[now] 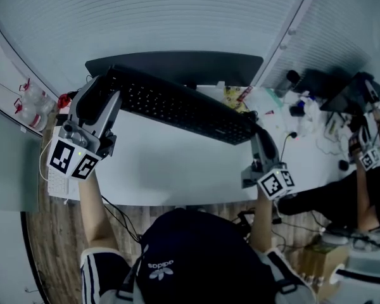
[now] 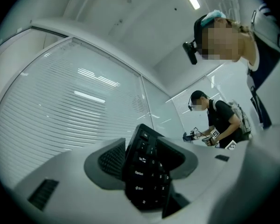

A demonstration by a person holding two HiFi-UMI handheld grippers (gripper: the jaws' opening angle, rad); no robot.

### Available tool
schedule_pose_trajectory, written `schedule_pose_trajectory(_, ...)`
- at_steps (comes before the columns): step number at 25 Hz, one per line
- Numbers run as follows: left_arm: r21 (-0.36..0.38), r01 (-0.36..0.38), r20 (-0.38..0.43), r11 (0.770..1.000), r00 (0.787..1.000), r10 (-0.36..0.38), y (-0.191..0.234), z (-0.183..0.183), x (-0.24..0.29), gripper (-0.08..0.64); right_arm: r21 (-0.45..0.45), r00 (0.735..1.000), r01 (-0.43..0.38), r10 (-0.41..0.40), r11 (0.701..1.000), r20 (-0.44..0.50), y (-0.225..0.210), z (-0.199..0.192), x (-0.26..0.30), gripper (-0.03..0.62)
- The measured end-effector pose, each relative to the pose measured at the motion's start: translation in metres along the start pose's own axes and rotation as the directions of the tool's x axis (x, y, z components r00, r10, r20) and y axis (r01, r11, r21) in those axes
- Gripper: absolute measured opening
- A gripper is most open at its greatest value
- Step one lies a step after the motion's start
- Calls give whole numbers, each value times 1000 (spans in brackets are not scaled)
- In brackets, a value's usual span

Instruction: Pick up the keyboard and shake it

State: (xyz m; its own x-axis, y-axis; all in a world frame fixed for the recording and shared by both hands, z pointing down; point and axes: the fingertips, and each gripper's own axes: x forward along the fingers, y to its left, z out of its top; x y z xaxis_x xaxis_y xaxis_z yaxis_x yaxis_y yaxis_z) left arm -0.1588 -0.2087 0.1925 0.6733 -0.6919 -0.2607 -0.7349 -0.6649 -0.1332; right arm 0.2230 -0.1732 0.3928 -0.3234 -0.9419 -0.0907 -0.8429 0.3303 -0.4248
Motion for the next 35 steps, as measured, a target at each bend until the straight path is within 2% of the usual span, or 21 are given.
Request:
schedule_pose_trajectory(4,-17,10,-18,1000,1000,-10,10,-6,6,210,35,1000,4,-4,999,8,-7,-4,15,158)
schedule_pose_trajectory(8,-31,17,-10,999,1000,-17,2,-4,-2,210,24,1000,6,-6,1000,-3,-1,0,-2,158)
schedule_pose_trajectory(12,-29,-1,-11,1000,1000,0,10,-9,5,207,16,1000,6,-6,1000,2,-3,4,18,161)
schedule_pose_trajectory(16,-58,10,-11,998,1000,-10,10,-7,-2,206,12,1000,-4,4,1000,4,2,5,5,160)
schedule_pose_trajectory(20,-75,-1,-12,997,1000,0,12,-13,3,206,-13,999,31,-31,999,-14,-5,8,12,161)
schedule_pose_trajectory(22,-90,15,1,996,1000,-15,7,-9,-2,204,-3,1000,16,-16,1000,1,-2,11,-2,160)
schedule_pose_trajectory(24,-80,16,10,997,1000,-15,9,-6,1,204,7,1000,5,-5,1000,22,-4,12,7,161)
schedule_pose_trajectory(27,-80,7,8,997,1000,-7,6,-6,0,204,-13,1000,20,-20,1000,5,-2,14,6,163)
schedule_pose_trajectory(30,-100,35,18,994,999,-33,7,-4,-2,193,7,1000,-17,17,1000,23,-5,13,6,163)
schedule_pose_trajectory(32,-104,24,22,994,1000,-22,13,-4,0,193,0,999,-4,4,1000,34,-2,21,22,163)
schedule_pose_trajectory(35,-99,0,27,995,1000,2,17,0,-3,193,-18,999,-13,13,1000,30,11,24,18,163)
